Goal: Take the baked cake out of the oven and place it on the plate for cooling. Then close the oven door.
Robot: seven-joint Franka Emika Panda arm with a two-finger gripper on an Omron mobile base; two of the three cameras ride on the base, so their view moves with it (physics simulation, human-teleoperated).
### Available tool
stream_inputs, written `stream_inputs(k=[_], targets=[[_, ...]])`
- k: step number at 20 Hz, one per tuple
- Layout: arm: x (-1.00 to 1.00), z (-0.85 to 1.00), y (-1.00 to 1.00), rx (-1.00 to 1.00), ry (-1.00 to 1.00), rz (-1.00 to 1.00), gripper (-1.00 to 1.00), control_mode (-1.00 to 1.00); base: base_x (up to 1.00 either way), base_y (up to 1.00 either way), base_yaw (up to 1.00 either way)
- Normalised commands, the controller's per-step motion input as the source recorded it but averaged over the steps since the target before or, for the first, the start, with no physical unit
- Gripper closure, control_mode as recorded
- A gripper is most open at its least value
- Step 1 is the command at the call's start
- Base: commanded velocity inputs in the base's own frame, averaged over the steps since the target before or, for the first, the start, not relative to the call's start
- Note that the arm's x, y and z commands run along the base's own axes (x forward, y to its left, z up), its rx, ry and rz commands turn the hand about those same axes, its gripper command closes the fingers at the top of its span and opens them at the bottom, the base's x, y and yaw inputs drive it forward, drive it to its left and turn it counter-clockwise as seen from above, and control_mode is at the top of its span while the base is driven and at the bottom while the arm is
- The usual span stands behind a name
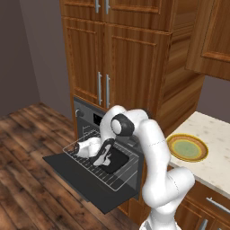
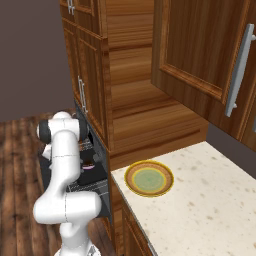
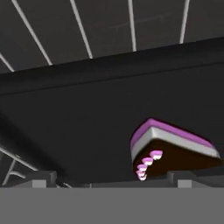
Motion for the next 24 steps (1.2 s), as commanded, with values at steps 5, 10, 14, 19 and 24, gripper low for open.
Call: stream_inputs(k=[5, 10, 14, 19, 24], targets=[[0.32, -0.08, 0.0, 0.0, 0.0, 0.0, -1.0, -1.0, 0.0, 0.0, 0.0], [0.24, -0.22, 0.0, 0.0, 0.0, 0.0, -1.0, -1.0, 0.0, 0.0, 0.0], [0.22, -0.4, 0.0, 0.0, 0.0, 0.0, -1.0, -1.0, 0.0, 0.0, 0.0], [0.19, -0.28, 0.01, 0.0, 0.0, 0.0, -1.0, -1.0, 0.0, 0.0, 0.0], [0.03, -0.12, 0.0, 0.0, 0.0, 0.0, -1.0, -1.0, 0.0, 0.0, 0.0]])
